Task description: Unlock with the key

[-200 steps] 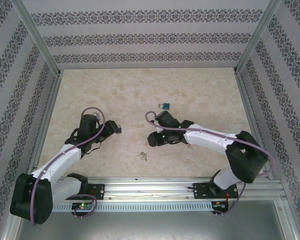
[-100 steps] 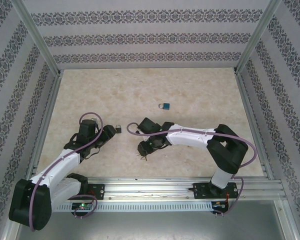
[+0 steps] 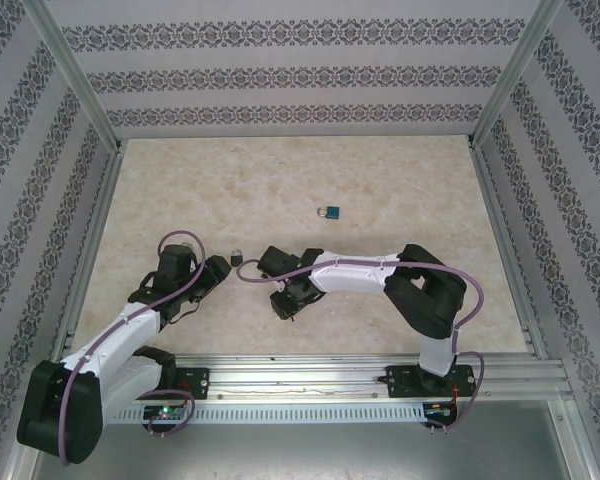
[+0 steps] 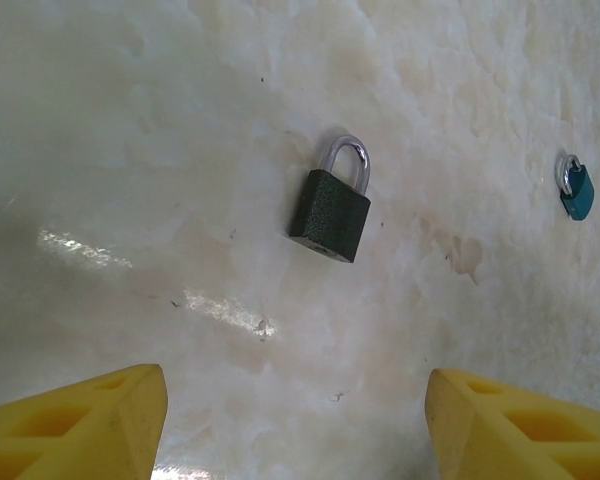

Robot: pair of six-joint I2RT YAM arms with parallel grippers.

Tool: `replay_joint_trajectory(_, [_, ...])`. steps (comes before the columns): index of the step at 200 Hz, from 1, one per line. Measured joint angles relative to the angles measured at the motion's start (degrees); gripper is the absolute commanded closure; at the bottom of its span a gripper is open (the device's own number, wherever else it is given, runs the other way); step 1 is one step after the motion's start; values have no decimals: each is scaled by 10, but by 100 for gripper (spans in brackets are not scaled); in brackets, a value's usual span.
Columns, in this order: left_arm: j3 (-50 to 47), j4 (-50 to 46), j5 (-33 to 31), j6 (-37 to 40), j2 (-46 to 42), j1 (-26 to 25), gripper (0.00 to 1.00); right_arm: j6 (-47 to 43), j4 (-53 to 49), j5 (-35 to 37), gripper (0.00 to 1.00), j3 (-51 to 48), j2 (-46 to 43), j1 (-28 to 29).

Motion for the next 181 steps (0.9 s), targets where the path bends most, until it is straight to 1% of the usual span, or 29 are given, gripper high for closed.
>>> replay_joint_trajectory(17, [-1,0,-3,-1,-3,0,31,-1,-2,14,68,1,3,4])
replay_joint_trajectory(32, [-1,0,-4,-2,-3,0,31,-2,-5,27,74,3,5,8])
replay_joint_trajectory(40, [-2,0,-4,-2,-3,0,31,-3,-8,35,75,6,7,10])
replay_joint_trajectory(61, [-3,0,-4,-3,-3,0,31,-1,-13,48,81,11,11,14])
replay_joint_trajectory(103, [-7,1,-4,-9,-3,0,31,13,6,65,100,19,15,22])
replay_joint_trajectory(143, [-9,1,-6,-13,-3,0,31,18,50,58,100,6,11,15])
replay_joint_trajectory(181, [-8,3,-5,-13,-4,0,30,24,105,8,100,-47,-24,-23])
